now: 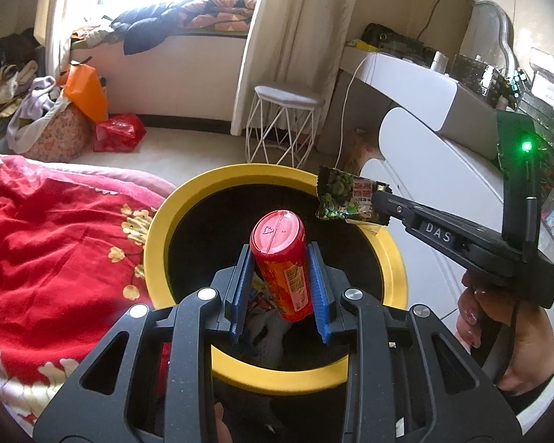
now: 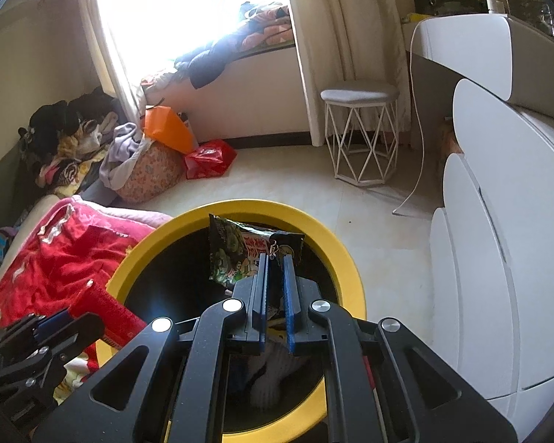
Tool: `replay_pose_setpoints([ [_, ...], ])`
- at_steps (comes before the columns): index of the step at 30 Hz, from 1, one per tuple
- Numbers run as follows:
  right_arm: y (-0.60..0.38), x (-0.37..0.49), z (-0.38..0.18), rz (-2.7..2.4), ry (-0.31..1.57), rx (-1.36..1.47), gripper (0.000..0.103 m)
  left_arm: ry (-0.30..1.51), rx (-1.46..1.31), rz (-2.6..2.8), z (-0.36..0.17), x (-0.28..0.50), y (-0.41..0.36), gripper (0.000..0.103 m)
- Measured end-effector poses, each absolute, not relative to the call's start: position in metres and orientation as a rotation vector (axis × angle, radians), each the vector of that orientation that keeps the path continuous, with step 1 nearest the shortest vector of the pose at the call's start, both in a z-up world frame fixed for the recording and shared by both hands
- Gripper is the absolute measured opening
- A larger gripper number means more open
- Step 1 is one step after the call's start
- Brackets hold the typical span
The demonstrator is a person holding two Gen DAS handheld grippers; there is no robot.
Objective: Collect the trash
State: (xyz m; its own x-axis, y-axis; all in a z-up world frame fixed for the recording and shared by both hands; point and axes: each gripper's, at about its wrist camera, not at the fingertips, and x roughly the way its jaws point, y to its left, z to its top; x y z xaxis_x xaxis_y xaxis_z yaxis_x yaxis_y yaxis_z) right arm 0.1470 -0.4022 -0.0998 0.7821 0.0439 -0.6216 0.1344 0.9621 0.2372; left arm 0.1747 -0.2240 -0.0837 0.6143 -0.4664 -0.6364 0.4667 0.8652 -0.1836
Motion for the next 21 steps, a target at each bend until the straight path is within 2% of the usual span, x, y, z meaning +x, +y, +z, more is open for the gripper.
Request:
replay_pose_setpoints([
  [12,-0.402,0.153,-0.109,-0.023,0.709,0.302,0.01,0.792,0.002,-0.539,-0.096,0.189,-0.23,0.024],
  [16,-0.403,0.152,-0.108,-0.022,0.711,0.308,0.019,0.806,0.001,-0.542,-0.095,0.191,-0.232,0.024],
  [18,-0.403,0.152,-0.107,-0.024,0.71,0.309,0.021,0.81,0.003,-0.541,-0.095,0.191,-0.231,0.028],
  [19,-0.404,0.152,-0.107,-0.024,0.71,0.31,0.023,0.811,0.002,-0.538,-0.094,0.191,-0.231,0.035],
  [21,-0.404,0.15,-0.105,-0.026,0.706,0.311,0.027,0.809,-0.002,-0.534,-0.092,0.19,-0.229,0.04],
])
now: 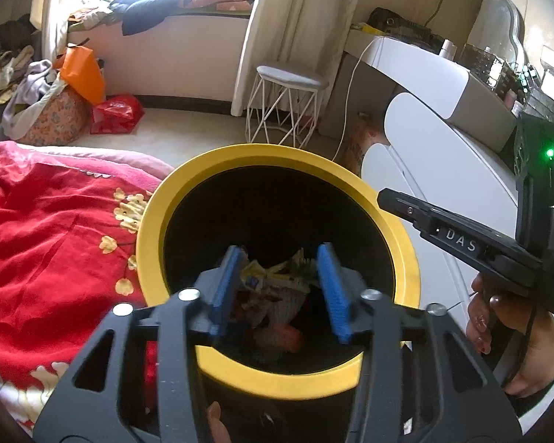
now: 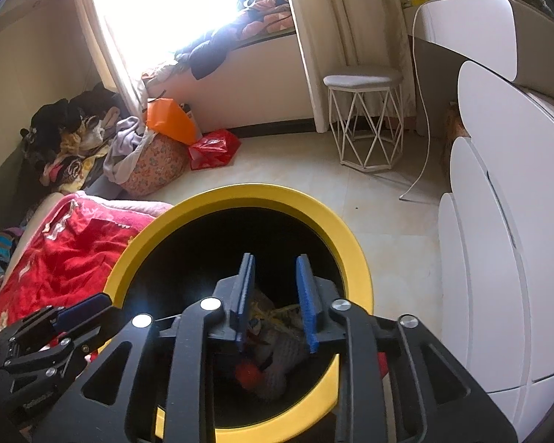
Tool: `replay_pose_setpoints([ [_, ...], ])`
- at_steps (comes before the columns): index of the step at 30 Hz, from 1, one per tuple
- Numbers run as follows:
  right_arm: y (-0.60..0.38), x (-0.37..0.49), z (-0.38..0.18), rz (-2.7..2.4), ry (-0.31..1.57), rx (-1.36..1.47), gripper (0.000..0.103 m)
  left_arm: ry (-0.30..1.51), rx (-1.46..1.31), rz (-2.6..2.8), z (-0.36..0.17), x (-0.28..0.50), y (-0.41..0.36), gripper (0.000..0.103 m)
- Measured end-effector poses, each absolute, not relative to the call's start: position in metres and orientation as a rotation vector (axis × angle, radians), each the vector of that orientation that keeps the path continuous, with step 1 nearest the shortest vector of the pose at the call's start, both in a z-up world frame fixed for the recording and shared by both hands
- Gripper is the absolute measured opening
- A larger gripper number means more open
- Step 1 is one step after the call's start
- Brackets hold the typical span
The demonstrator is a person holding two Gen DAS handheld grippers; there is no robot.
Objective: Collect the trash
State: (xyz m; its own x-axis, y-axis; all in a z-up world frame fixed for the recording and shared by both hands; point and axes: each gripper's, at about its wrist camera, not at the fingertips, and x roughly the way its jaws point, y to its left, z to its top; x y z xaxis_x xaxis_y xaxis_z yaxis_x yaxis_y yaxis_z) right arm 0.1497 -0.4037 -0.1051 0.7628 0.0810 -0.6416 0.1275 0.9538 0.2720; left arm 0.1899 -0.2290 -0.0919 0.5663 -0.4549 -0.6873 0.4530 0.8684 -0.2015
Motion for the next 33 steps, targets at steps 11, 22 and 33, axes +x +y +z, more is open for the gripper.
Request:
replay_pose_setpoints([
  [11,-0.404,0.131,-0.088,-0.019,0.682,0.331,0.058,0.787,-0.022,-0.472,-0.073,0.185,-0.205,0.085],
  [22,-0.381,0.114,-0.065,0.015,0.652,0.301,0.084,0.761,-0.04,-0.396,-0.052,0.173,-0.174,0.092],
  [33,-0.349,0.092,-0.044,0.063,0.604,0.254,0.095,0.711,-0.06,-0.303,-0.035,0.156,-0.134,0.092],
])
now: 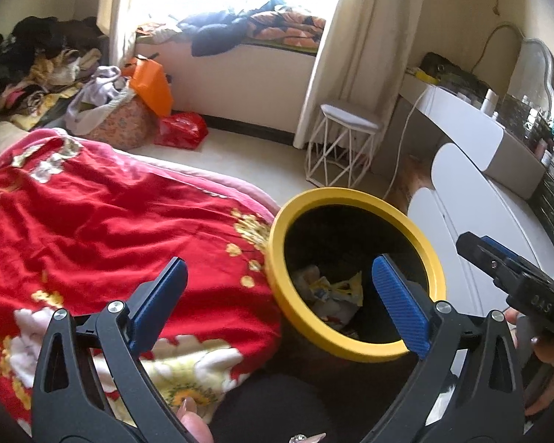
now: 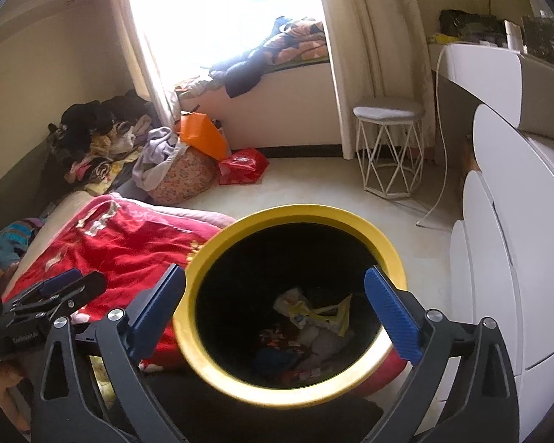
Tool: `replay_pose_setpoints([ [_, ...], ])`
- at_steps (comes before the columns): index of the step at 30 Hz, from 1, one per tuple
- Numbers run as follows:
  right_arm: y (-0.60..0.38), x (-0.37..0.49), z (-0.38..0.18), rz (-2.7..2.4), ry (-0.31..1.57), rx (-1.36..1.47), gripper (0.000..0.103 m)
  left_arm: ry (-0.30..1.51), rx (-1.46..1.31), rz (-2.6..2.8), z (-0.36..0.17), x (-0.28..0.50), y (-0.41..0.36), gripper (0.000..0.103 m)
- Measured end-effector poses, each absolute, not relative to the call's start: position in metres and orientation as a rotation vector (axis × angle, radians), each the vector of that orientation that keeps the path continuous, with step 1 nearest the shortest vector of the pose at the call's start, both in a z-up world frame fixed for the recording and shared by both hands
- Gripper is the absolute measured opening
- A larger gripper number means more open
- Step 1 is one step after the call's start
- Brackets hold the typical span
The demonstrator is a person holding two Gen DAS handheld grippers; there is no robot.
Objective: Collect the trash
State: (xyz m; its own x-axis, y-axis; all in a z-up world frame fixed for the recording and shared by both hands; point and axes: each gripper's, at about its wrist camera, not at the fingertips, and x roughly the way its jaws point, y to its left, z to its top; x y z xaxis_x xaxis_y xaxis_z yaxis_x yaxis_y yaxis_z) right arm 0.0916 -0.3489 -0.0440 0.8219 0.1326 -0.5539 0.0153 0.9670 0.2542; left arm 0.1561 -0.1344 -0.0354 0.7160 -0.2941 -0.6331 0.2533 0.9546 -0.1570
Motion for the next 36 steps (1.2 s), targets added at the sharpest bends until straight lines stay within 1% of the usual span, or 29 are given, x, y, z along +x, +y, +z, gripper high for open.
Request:
replay_pose_setpoints([
  [6,-0.329,0.08,-0.036,0.082,0.57,0.224,0.096,0.66,-0.059,-0.262,-0.026,0.138,-0.111,0.092],
  [19,-0.294,0.052,-0.022,0.115,0.423,0.165,0.096,0.558,-0.047,-0.173,-0.012,0.096,-0.067,0.092],
  [30,-0.27,0.018,-0.016,0.1,0.262,0.133,0.096,0.453,-0.064,-0.08,-0.01,0.062,-0.041,0.092],
  [36,-0.253,-0.005,-0.018,0.071,0.142,0.096,0.096,0.415,-0.05,-0.054,-0.014,0.047,-0.033,0.092],
])
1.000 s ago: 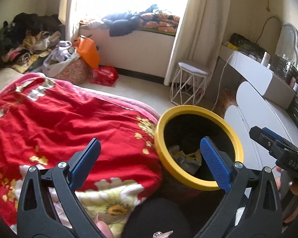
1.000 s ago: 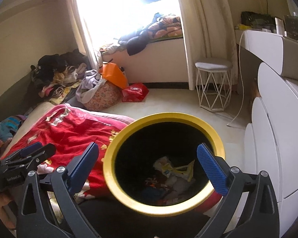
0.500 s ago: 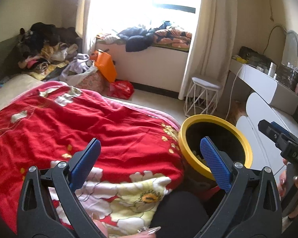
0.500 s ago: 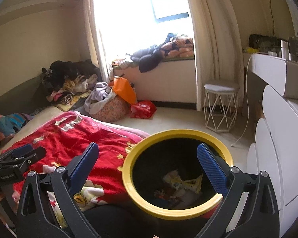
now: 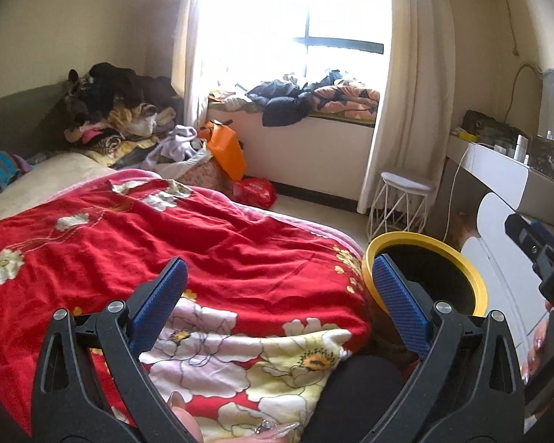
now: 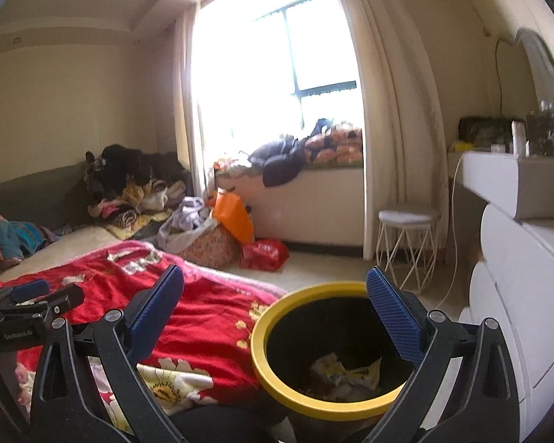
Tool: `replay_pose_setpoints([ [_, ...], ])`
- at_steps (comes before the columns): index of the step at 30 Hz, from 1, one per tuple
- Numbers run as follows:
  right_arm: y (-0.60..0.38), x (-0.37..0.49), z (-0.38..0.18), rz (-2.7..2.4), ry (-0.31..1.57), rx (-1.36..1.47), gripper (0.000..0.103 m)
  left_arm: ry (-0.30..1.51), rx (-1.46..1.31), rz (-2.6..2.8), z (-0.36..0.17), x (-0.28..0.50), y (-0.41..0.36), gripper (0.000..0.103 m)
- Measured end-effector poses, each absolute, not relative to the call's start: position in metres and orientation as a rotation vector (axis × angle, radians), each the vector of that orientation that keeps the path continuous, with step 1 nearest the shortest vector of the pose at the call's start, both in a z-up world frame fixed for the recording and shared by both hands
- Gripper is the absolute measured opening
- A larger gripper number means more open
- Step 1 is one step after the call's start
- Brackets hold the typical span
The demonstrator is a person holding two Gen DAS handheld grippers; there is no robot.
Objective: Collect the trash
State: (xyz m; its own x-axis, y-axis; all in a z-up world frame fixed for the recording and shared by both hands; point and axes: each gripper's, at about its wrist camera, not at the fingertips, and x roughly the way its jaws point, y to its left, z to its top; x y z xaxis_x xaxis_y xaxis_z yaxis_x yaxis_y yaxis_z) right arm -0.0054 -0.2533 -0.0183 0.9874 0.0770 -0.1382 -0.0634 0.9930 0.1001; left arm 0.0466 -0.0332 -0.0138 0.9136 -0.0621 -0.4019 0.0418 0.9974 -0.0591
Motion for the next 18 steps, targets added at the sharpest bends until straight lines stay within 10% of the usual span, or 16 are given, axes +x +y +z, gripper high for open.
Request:
replay_pose_setpoints([
  [18,-0.246,-0.004,-0.032,0.052,0.139,0.077,0.096,0.381,-0.039,-0.036,-0.019,0.035,-0.031,0.092],
])
